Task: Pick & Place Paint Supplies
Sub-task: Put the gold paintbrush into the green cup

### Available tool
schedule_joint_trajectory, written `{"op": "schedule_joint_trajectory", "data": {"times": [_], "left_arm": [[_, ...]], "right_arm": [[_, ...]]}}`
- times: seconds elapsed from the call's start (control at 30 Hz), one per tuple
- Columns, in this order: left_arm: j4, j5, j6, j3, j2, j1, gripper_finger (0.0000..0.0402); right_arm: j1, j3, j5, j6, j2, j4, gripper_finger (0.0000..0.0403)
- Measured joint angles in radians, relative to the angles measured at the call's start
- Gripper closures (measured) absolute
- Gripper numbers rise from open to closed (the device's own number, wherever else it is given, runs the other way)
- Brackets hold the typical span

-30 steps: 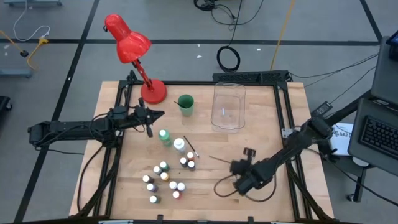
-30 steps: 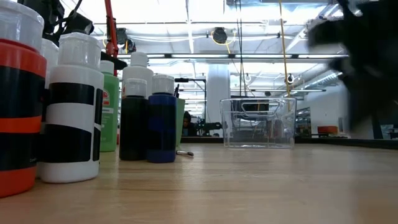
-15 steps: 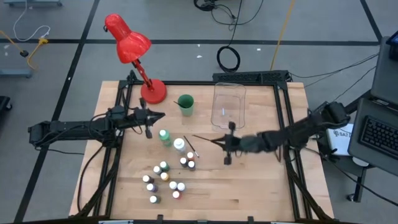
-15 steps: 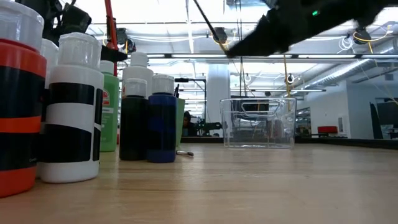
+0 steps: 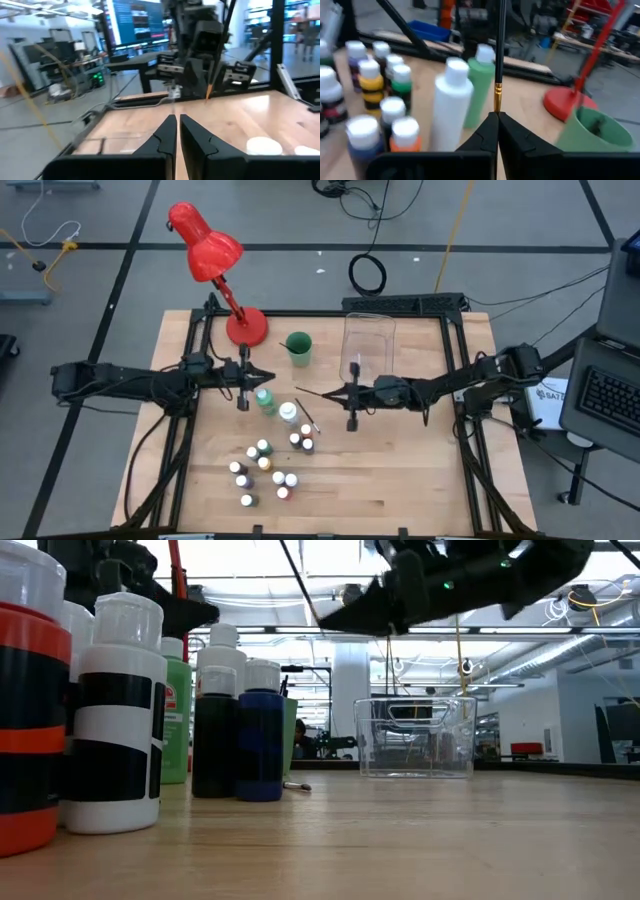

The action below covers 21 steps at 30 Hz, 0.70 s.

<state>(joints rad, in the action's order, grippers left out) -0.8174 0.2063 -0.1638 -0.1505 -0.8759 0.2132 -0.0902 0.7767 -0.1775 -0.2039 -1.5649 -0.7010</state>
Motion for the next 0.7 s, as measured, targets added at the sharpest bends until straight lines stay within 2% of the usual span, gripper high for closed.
{"op": "schedule_joint_trajectory", "data": {"times": [0.07,0.2,0.27,0.43,0.5,0.6,0.7], "left_arm": [[-0.1,0.024,0.007,-0.006,-0.052,-0.022,0.0376],[-0.262,0.141,0.044,-0.01,-0.109,-0.056,0.0375],[-0.292,0.137,0.068,-0.017,-0.121,-0.073,0.0375],[-0.207,0.105,0.057,-0.084,-0.121,-0.105,0.0355],[-0.161,0.097,0.054,-0.126,-0.122,-0.121,0.033],[-0.063,0.024,0.057,-0.207,-0.148,-0.142,0.0284],[0.05,0.013,0.007,-0.275,-0.182,-0.158,0.0232]], "right_arm": [[0.0,0.012,0.007,-0.003,-0.009,0.002,0.0403],[-0.002,0.014,0.022,-0.009,-0.009,0.016,0.0403],[-0.002,0.014,0.021,-0.019,-0.009,0.026,0.0403],[0.005,0.015,0.017,-0.044,-0.009,0.007,0.0403],[0.011,0.015,0.017,-0.044,-0.009,0.009,0.0403],[0.013,0.015,0.017,-0.045,-0.009,0.007,0.0403],[0.012,0.015,0.017,-0.053,-0.009,0.002,0.0403]]}}
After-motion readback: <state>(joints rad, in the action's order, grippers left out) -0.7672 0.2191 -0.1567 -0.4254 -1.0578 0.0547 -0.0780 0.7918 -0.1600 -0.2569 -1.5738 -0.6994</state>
